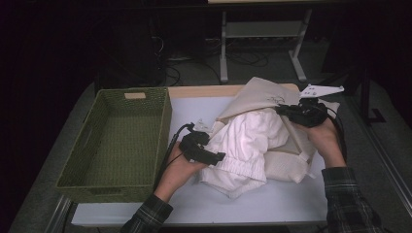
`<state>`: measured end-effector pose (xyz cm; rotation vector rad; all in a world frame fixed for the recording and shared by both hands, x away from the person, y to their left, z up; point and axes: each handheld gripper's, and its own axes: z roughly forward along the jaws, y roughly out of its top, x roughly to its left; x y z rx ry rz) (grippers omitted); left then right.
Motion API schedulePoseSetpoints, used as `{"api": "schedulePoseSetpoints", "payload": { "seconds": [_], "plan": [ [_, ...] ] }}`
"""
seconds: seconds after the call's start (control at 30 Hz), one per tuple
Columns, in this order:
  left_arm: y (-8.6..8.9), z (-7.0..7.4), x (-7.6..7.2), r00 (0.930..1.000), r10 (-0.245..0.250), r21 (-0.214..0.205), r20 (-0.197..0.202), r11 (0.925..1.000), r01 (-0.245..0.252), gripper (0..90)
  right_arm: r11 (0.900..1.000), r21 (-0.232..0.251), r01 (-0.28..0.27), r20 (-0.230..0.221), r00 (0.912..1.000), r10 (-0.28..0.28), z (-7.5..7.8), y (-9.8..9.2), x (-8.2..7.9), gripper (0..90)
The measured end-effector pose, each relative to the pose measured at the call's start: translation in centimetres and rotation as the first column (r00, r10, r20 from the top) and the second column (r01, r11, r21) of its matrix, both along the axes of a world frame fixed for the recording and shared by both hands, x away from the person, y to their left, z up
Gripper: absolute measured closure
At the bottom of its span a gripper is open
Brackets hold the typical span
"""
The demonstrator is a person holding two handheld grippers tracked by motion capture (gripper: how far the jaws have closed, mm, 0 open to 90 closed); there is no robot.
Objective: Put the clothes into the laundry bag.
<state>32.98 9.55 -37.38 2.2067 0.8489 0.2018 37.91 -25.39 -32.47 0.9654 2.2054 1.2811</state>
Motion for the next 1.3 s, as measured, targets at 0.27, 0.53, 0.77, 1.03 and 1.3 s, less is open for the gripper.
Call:
{"api": "schedulePoseSetpoints", "payload": {
  "seconds": [0.27,0.53,0.77,1.03,1.3],
  "plan": [
    [0.7,-1.2,-0.6,0.9995,0.019,0.015,-0.023,0.9997,-0.019,21.3,1.0,0.0,-0.001,-0.007,1.0,0.001,-0.2,-0.1,0.1,86.1],
    [0.8,-1.7,-0.7,0.9995,0.014,0.022,-0.028,0.9997,-0.014,51.7,0.9998,-0.014,-0.012,-0.011,0.9999,0.012,-0.5,0.2,0.4,86.1],
    [0.8,-1.4,-0.9,0.9986,-0.029,-0.021,-0.044,0.9994,0.028,73.0,0.9997,-0.019,-0.017,-0.017,0.9997,0.017,-0.7,0.5,0.6,86.1],
    [0.0,0.0,-1.3,0.997,-0.076,-0.101,-0.015,0.9921,0.074,82.5,0.9994,-0.025,-0.022,-0.019,0.9996,0.022,-0.8,0.5,0.5,86.1],
    [-1.5,1.6,-0.7,0.9936,-0.108,-0.124,0.032,0.986,0.111,82.7,0.9994,-0.03,-0.02,-0.019,0.9996,0.019,-0.8,0.5,0.4,86.1]
  ]
}}
